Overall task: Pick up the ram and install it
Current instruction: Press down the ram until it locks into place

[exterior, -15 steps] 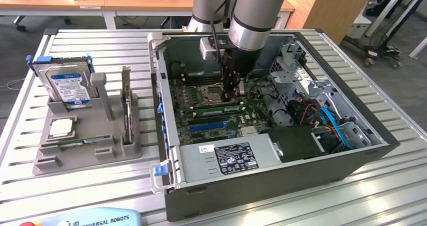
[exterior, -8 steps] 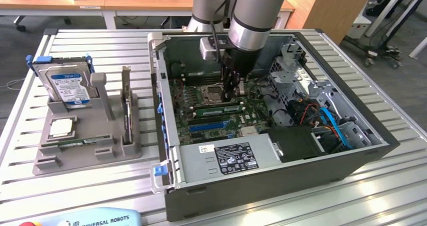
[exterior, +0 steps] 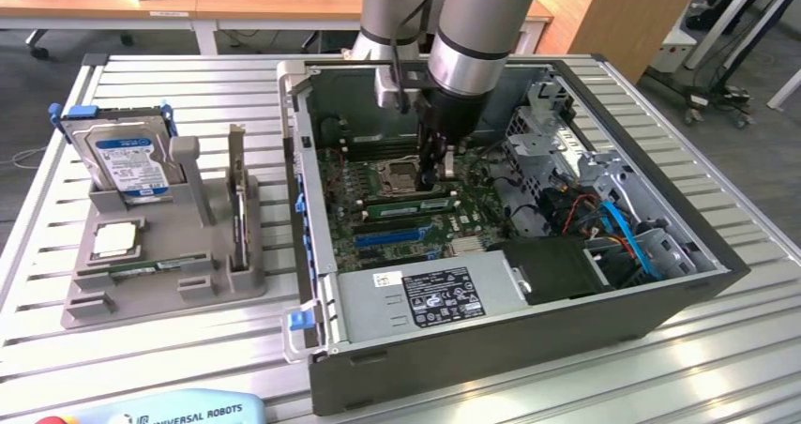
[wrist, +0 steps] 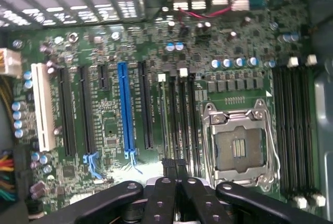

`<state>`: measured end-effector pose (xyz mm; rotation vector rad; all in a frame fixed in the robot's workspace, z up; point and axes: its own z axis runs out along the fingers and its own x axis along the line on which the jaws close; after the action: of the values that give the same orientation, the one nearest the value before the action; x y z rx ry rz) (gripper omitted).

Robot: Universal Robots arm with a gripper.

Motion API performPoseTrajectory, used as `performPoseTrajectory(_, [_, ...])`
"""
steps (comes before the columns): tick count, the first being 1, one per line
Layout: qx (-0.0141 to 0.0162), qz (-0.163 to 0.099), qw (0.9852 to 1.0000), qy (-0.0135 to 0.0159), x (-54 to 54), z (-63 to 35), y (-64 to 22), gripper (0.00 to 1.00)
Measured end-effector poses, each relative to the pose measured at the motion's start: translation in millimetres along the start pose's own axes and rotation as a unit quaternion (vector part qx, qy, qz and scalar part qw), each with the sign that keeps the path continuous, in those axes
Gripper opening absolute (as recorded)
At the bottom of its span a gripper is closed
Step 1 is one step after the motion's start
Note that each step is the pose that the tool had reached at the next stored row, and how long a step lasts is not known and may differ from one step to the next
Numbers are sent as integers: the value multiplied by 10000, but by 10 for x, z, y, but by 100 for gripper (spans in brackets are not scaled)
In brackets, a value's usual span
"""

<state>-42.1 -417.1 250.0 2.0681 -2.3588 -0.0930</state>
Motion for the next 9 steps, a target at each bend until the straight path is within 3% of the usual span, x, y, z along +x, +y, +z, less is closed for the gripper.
performPoseTrajectory(4, [13,345,9994,-14,0,0,0,10])
performPoseTrajectory(9, [30,785,9969,-32,0,0,0,10])
